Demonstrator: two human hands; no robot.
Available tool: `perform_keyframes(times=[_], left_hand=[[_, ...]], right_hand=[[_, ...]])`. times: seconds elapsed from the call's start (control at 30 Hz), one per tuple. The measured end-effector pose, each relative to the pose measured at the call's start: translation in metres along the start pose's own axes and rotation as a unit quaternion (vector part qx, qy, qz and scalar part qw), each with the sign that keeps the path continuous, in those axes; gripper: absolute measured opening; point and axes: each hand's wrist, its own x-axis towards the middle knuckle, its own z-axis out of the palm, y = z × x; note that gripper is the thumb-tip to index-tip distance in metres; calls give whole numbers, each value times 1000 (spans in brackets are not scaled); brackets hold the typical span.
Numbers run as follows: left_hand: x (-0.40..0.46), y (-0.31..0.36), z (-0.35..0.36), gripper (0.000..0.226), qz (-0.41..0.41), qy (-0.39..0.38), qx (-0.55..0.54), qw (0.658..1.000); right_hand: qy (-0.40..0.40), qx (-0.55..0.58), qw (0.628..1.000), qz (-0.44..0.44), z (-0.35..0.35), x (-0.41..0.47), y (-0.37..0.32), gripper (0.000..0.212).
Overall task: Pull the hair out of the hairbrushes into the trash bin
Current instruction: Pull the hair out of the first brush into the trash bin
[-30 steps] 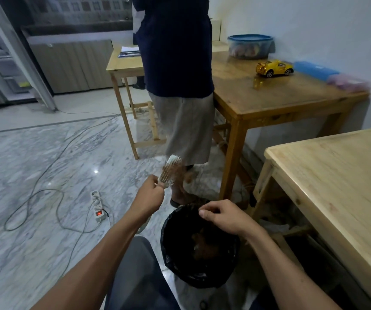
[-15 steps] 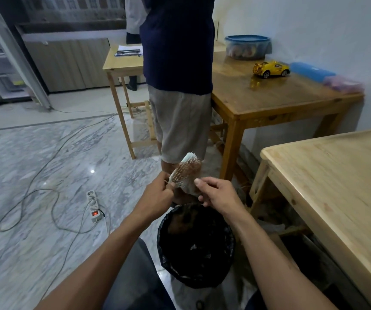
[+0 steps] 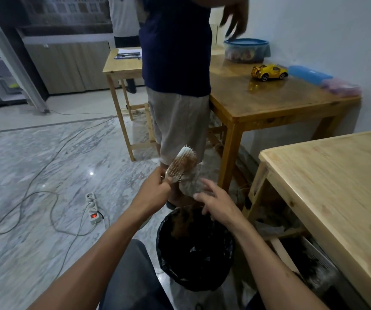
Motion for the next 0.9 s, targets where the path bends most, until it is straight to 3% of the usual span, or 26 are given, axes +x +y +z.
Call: perform_keyframes(times=[0.07, 0.2, 0.37, 0.6, 0.8, 0.9], left_hand=[[-6, 5, 5, 13, 11, -23, -16, 1000], [-7, 8, 10, 15, 18, -29, -19, 999], [8, -11, 0, 12, -19, 70, -42, 997], [27, -20, -15, 11, -86, 188, -148, 967], [20, -18, -18, 6, -26, 137, -18, 990], [7, -17, -8, 8, -8, 66, 37, 997]], right_hand=[[-24, 88, 995, -33, 1, 3, -6, 58], [-36, 185, 979, -78, 11, 1, -6, 17], [14, 154, 984, -89, 16, -7, 12, 26], [-23, 66, 991, -111, 16, -16, 19, 25], [-20, -93, 992, -79, 11, -7, 34, 18], [-48, -28, 998, -31, 13, -3, 28, 54]])
